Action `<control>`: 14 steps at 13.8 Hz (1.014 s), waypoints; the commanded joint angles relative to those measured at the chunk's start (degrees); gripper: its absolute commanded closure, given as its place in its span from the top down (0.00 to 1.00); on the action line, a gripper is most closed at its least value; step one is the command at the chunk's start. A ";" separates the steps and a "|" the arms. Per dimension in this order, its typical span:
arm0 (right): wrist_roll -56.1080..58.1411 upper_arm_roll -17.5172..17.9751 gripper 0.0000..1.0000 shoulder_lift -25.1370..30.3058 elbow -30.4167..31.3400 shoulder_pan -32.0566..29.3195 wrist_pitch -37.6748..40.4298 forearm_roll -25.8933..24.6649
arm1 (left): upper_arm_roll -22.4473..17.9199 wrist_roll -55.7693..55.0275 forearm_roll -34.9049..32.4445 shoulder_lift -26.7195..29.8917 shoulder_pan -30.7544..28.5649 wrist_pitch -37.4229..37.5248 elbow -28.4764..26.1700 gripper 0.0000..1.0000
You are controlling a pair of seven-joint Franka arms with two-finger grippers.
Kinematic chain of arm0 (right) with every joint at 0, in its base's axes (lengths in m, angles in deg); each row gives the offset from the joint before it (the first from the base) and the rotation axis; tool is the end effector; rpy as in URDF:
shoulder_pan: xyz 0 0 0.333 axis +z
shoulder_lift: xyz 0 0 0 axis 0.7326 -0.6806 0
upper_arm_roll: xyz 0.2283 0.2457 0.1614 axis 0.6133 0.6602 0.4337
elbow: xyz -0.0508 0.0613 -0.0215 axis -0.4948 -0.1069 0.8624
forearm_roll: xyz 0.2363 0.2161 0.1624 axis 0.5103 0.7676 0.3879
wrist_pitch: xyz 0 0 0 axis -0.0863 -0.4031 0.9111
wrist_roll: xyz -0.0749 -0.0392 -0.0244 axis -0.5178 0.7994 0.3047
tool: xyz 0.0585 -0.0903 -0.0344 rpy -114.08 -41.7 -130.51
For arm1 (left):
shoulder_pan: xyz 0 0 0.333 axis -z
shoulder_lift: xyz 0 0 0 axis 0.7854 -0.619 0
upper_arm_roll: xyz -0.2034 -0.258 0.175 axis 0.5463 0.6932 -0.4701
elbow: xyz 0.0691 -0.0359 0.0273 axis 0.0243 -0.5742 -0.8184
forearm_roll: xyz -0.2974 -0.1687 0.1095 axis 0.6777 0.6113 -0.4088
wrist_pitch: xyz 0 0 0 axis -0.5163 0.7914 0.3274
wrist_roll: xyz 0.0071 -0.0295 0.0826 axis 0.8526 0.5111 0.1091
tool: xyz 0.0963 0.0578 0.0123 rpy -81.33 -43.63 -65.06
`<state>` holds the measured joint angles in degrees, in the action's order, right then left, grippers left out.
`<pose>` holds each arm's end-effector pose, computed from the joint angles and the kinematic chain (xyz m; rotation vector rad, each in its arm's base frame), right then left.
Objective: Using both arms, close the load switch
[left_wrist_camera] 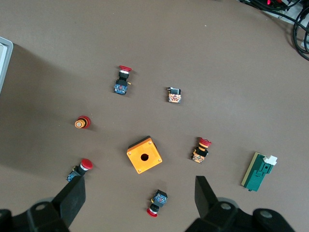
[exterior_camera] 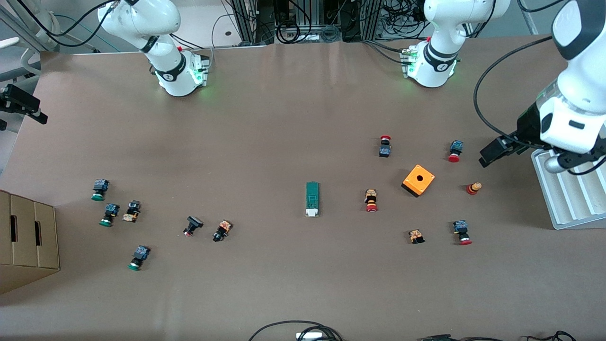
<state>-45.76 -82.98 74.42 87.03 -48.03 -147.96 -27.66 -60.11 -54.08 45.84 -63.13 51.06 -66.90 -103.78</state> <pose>0.4382 -0.0897 0.7074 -3.0799 -0.1351 -0.0170 0.5360 -0.0721 0.6460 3.0180 0.5451 0.0705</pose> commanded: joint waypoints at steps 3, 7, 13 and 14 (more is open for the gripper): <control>0.51 -0.28 1.00 0.86 -1.65 0.22 3.39 -0.74 | 0.10 2.04 0.82 -0.33 -3.43 0.90 2.39 1.00; 1.21 0.51 1.00 0.86 -2.00 0.74 3.49 -0.74 | 0.37 8.53 1.17 1.61 -3.44 2.48 1.94 1.00; 3.67 1.21 1.00 0.86 -2.00 0.83 4.80 -1.17 | -0.86 9.08 0.56 1.52 -3.44 3.88 1.51 1.00; 3.59 1.21 1.00 0.86 -2.09 0.83 4.80 -1.18 | -0.86 8.99 0.47 1.44 -3.44 4.94 1.77 1.00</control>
<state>-42.98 -81.92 75.25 86.08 -47.51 -144.48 -27.66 -61.07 -45.85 46.12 -62.21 48.06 -64.12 -102.12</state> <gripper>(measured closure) 0.000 0.000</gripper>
